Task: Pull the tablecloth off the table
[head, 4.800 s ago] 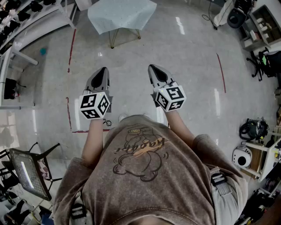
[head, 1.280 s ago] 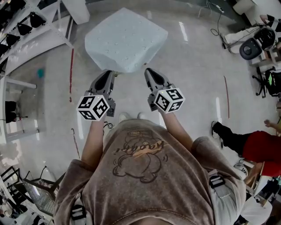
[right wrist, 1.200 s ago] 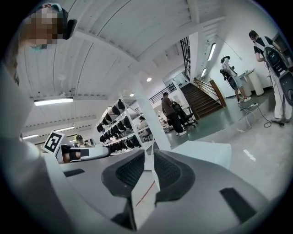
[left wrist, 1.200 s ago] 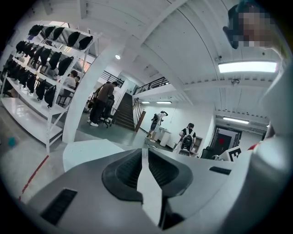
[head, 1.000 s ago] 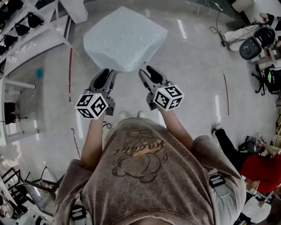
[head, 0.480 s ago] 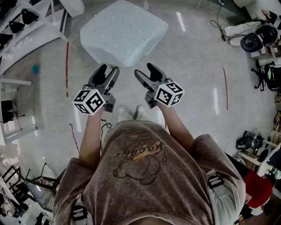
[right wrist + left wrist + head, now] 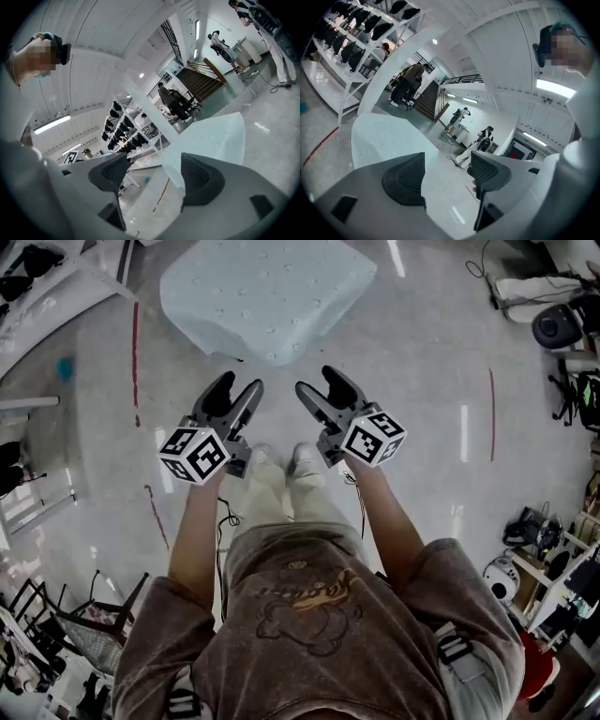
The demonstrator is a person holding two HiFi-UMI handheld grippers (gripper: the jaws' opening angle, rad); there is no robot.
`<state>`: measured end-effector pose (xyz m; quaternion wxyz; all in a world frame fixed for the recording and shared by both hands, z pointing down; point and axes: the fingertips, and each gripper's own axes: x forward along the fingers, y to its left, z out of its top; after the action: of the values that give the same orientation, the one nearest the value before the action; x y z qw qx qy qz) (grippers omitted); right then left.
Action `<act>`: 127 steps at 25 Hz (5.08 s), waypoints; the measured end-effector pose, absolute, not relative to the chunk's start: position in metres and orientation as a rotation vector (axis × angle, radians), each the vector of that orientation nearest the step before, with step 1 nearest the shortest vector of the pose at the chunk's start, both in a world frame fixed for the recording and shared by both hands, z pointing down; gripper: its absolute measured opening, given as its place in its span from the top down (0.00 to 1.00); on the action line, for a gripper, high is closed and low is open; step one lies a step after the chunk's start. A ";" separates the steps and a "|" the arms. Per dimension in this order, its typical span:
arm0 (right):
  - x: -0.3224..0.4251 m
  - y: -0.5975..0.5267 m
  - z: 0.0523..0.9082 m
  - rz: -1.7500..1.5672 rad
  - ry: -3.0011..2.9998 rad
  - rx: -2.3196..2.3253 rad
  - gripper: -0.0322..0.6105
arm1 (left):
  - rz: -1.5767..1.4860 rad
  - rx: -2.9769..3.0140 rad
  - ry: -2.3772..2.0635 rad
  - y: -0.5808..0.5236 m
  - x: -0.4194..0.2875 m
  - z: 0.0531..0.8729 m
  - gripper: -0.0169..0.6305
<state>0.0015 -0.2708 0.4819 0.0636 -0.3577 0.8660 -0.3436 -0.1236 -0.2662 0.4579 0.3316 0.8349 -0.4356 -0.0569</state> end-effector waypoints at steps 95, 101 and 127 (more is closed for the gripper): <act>0.008 -0.413 0.754 -1.430 1.769 -0.710 0.80 | -0.894 1.599 -0.816 -0.394 -0.147 0.753 0.66; 0.006 -0.412 0.745 -1.416 1.848 -0.828 0.92 | -0.844 1.605 -0.835 -0.387 -0.150 0.748 0.75; -0.004 -0.424 0.567 -1.376 2.016 -1.018 0.94 | -0.792 1.714 -0.936 -0.397 -0.159 0.564 0.94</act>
<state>-0.0042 -0.4240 0.5671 0.2459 -0.3729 0.7391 -0.5042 -0.1585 -0.3967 0.5638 0.4943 0.7070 -0.3861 -0.3268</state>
